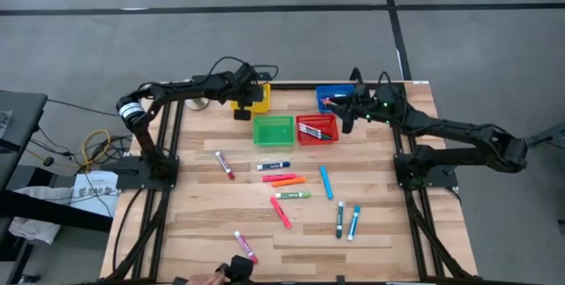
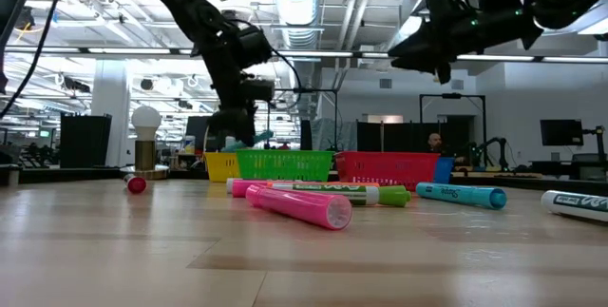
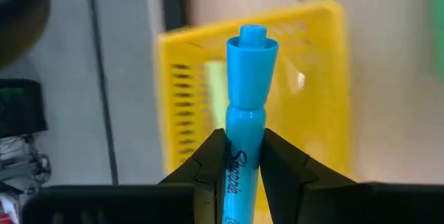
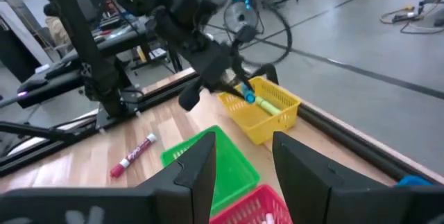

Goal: Pick & Place Markers
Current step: Put the blue highlighter into the yellow bin

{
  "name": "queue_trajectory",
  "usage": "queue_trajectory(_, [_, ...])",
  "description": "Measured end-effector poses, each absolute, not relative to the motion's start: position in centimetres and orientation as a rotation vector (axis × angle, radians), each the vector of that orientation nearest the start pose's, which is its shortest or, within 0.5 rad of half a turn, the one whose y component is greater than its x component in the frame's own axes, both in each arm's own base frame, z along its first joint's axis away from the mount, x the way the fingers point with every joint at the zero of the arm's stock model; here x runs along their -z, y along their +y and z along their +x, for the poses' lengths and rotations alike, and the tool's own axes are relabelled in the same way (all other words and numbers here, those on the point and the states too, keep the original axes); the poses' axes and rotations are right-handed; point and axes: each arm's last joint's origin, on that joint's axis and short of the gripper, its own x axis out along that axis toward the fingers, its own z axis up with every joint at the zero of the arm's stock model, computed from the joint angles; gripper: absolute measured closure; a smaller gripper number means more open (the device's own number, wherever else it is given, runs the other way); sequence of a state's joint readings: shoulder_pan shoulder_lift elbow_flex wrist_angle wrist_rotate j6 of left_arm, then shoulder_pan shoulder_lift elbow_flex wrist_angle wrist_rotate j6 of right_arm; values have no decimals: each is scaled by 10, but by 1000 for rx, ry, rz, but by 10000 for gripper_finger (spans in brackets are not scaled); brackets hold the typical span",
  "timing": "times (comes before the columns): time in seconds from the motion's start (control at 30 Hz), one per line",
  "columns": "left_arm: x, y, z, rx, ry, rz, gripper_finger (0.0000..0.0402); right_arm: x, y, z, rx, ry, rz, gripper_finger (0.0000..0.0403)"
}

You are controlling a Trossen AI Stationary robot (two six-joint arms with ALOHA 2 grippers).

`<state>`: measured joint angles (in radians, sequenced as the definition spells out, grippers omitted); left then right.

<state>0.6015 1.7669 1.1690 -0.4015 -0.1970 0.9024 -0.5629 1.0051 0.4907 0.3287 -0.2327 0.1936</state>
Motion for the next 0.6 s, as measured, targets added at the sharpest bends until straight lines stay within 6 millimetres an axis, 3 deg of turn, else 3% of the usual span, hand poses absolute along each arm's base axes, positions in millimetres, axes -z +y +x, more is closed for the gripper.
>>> queue_trajectory(0.23, [-170, 201, 301, -183, 1372, 629, 336, -236, -109, 185, 345, 126, 276, 272])
queue_trajectory(0.6, [-159, 203, 301, -173, 1406, 617, 335, -238, -109, 185, 340, 108, 268, 272])
